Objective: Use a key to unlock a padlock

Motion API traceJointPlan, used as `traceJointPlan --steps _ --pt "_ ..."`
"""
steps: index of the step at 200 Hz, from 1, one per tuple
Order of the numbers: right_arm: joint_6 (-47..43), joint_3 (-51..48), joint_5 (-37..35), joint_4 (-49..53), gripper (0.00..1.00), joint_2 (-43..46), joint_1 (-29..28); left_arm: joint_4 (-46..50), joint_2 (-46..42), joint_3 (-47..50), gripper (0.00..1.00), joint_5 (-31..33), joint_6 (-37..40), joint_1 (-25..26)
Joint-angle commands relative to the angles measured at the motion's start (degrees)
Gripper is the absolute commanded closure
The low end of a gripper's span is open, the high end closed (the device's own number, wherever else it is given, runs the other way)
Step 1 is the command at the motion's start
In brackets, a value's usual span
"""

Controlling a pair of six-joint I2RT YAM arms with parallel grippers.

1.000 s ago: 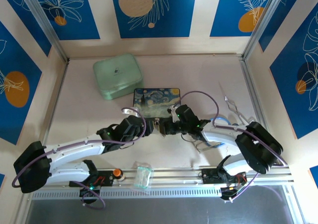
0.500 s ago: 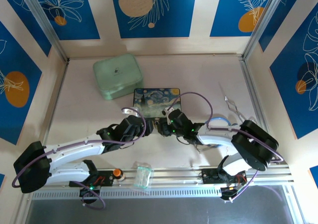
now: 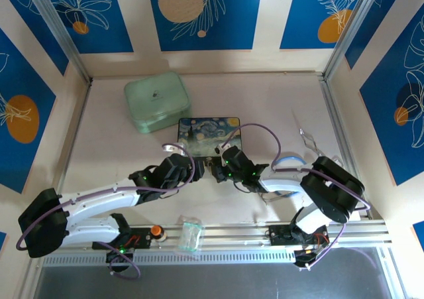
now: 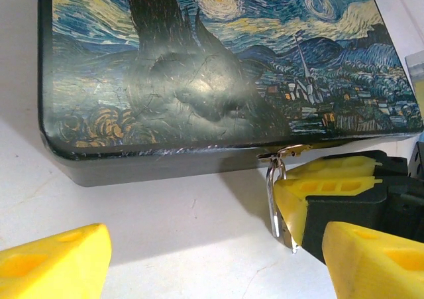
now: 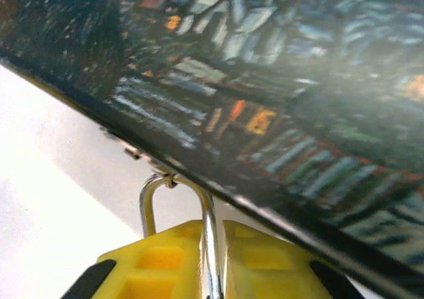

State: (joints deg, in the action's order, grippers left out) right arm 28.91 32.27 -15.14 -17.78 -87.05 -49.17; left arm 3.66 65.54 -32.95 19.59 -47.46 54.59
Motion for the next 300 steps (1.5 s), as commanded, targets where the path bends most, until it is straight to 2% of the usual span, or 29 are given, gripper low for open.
traceJointPlan --steps 1,21,38,50,64,80,102,133,156,179,204,228,254,273,300 --pt "1.0 0.3 -2.7 -0.2 0.87 -1.2 -0.3 0.2 0.6 -1.7 0.18 0.7 2.8 -0.8" --pt "2.1 -0.1 -4.0 0.0 0.88 -1.1 -0.9 3.3 0.8 -5.4 0.18 3.9 8.6 -0.9" --pt "3.6 -0.3 -6.4 1.1 0.91 -0.4 -1.9 2.2 1.9 -8.5 0.14 4.8 21.9 -1.0" --pt "5.1 -0.2 -8.0 2.3 0.93 0.1 -2.5 1.9 4.0 -11.6 0.11 3.6 33.9 -1.2" --pt "6.8 -0.1 -9.4 3.8 1.00 0.1 -3.1 6.8 8.1 -17.8 0.08 2.4 45.5 -1.3" --pt "9.0 -0.9 -9.8 4.3 1.00 0.0 -2.6 10.0 13.5 -22.2 0.03 0.9 56.0 -2.1" --pt "12.4 -2.5 -7.3 2.9 1.00 0.2 -0.7 7.6 18.3 -22.7 0.02 -6.0 67.1 -4.8" --pt "14.7 -3.1 -6.0 2.8 1.00 0.7 0.1 4.1 19.5 -23.0 0.06 -14.1 68.3 -10.6" --pt "15.9 -3.8 -4.6 2.2 1.00 1.3 0.8 7.1 22.2 -26.2 0.08 -18.2 71.9 -11.0" --pt "17.4 -5.1 -2.2 1.0 1.00 1.7 2.4 12.8 27.2 -30.0 0.10 -16.2 75.3 -10.8" --pt "18.7 -5.8 -1.7 1.1 1.00 2.4 3.3 13.2 28.3 -29.3 0.12 -13.9 76.9 -10.6" --pt "20.0 -5.3 -1.7 2.1 1.00 2.4 3.4 15.1 30.0 -30.0 0.12 -8.2 77.6 -7.7" --pt "22.8 -5.4 -2.7 2.7 1.00 2.1 3.9 16.6 32.5 -29.9 0.16 -7.7 76.3 -6.3" --pt "25.7 -6.1 -2.5 2.6 1.00 2.2 4.6 16.4 33.4 -28.8 0.26 -7.4 75.7 -5.9" --pt "26.7 -6.4 -2.2 1.9 1.00 2.3 4.8 14.5 31.4 -27.6 0.23 -11.6 72.4 -5.6"
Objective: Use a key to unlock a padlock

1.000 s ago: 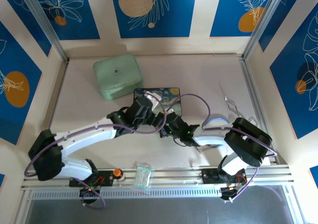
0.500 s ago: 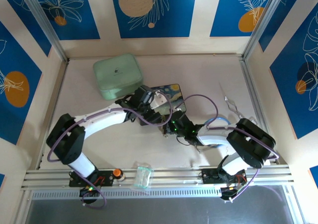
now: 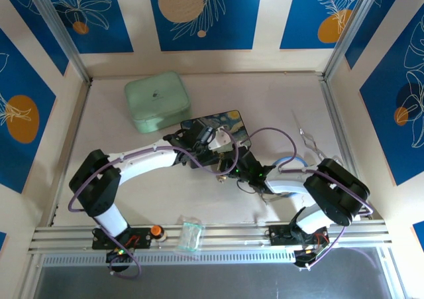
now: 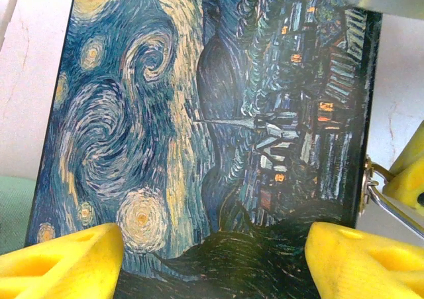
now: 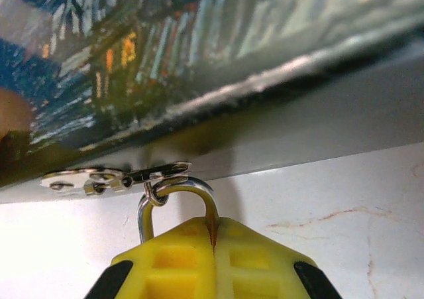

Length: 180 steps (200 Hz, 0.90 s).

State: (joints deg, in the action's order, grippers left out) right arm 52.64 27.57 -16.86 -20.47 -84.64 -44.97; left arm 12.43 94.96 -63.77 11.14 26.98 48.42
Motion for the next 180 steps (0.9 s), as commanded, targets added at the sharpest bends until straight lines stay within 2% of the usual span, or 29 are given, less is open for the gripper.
traceJointPlan --steps 1,29,60,101,151,180 --pt "2.9 -1.7 -0.6 4.7 1.00 -0.1 0.6 5.7 1.9 3.2 0.23 -3.5 -2.2 0.6" --pt "2.2 -1.7 -1.0 5.4 1.00 0.1 0.8 6.9 -1.6 0.1 0.09 -8.3 -4.5 -0.5" --pt "2.1 -2.2 -0.9 5.4 1.00 0.0 1.2 10.1 -4.4 -3.6 0.01 -8.4 -3.1 -0.6" --pt "1.4 -2.3 -0.8 5.5 1.00 0.3 1.5 12.8 -4.1 -4.9 0.00 -7.5 -5.0 -0.7" --pt "2.6 -3.5 1.0 3.8 1.00 0.2 3.0 13.0 -0.8 -1.7 0.09 -7.0 -5.2 1.5" --pt "1.8 -3.0 0.9 4.8 1.00 0.0 3.0 12.2 -0.2 -0.9 0.07 -8.5 -7.0 1.7"
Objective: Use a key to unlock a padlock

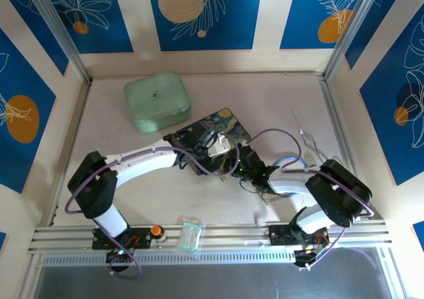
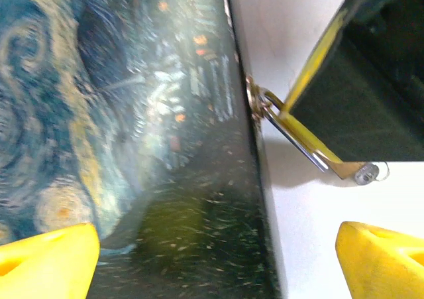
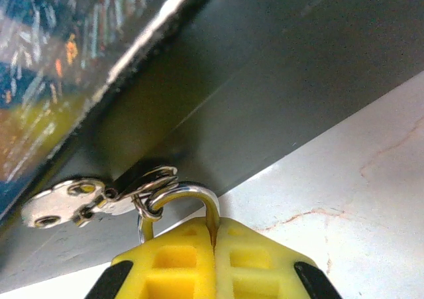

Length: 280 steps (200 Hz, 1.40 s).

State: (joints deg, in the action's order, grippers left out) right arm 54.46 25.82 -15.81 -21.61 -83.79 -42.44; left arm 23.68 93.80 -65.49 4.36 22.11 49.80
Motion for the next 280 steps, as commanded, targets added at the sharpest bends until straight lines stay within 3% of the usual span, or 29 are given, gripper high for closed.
traceJointPlan --steps 1,19,62,78,146,280 --pt "0.0 -1.3 -0.2 5.9 1.00 -0.9 0.4 0.9 0.9 0.9 0.07 -1.7 -2.3 0.3" --pt "0.3 -1.5 -0.4 5.8 1.00 -0.9 0.5 0.6 2.2 1.3 0.08 0.6 -2.4 0.3" --pt "3.7 -2.7 2.0 3.9 1.00 0.7 2.0 0.2 6.0 3.0 0.25 11.0 -2.6 1.3" --pt "6.3 -2.9 3.0 3.0 1.00 0.6 2.4 1.0 6.0 3.4 0.42 10.5 -3.3 1.5" --pt "19.9 -8.0 7.4 -11.2 1.00 -3.8 6.9 0.7 6.7 6.2 0.39 9.7 -3.3 3.2" --pt "22.1 -10.0 3.8 -10.3 1.00 0.9 11.5 0.3 6.6 9.0 0.43 12.6 -1.8 3.3"
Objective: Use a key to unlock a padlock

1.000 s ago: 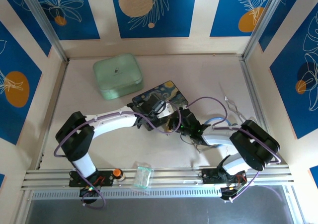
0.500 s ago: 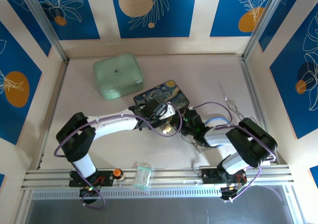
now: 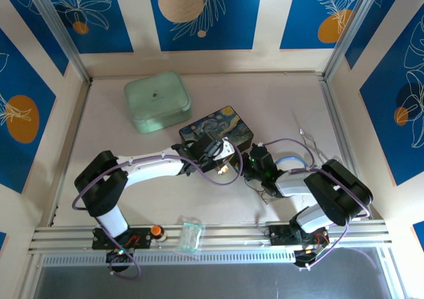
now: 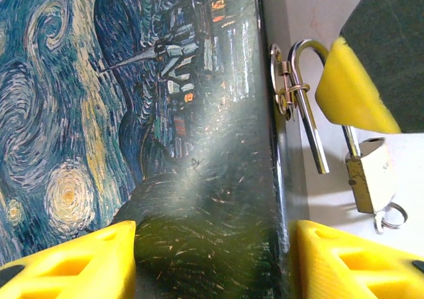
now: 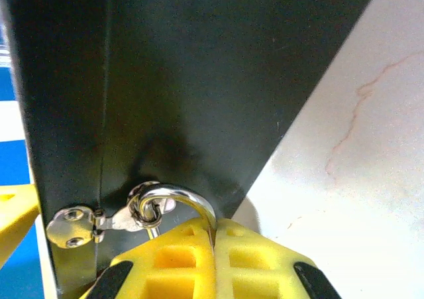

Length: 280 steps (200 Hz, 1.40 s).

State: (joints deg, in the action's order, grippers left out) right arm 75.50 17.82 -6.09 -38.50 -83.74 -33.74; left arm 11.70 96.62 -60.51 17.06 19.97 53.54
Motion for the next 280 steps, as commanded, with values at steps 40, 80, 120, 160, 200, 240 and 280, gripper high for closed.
traceJointPlan --steps 40,80,120,160,200,240,280 --pt "1.9 -3.9 -3.9 3.8 1.00 1.0 6.0 12.6 3.7 4.8 0.45 0.2 0.1 -0.8" --pt "2.2 -4.3 -2.6 3.1 1.00 0.8 8.0 13.0 3.2 5.0 0.45 0.2 0.1 -1.1" --pt "6.0 -4.1 2.7 -2.4 1.00 -2.3 10.1 11.9 2.2 5.8 0.45 -0.4 0.2 -1.0" --pt "13.1 -5.9 7.6 -13.3 1.00 -7.3 11.6 12.0 2.3 5.8 0.45 -0.2 0.3 -0.7" --pt "9.2 -4.1 8.0 -7.9 1.00 -6.1 11.6 11.9 2.5 5.3 0.45 0.9 -0.3 -0.9" --pt "-0.4 -2.1 2.8 9.8 1.00 1.4 10.4 9.7 2.4 3.8 0.41 4.2 -3.9 -1.3" --pt "-6.8 -0.9 1.7 21.0 1.00 8.9 9.8 8.1 2.3 1.1 0.36 5.7 -6.4 -1.4"
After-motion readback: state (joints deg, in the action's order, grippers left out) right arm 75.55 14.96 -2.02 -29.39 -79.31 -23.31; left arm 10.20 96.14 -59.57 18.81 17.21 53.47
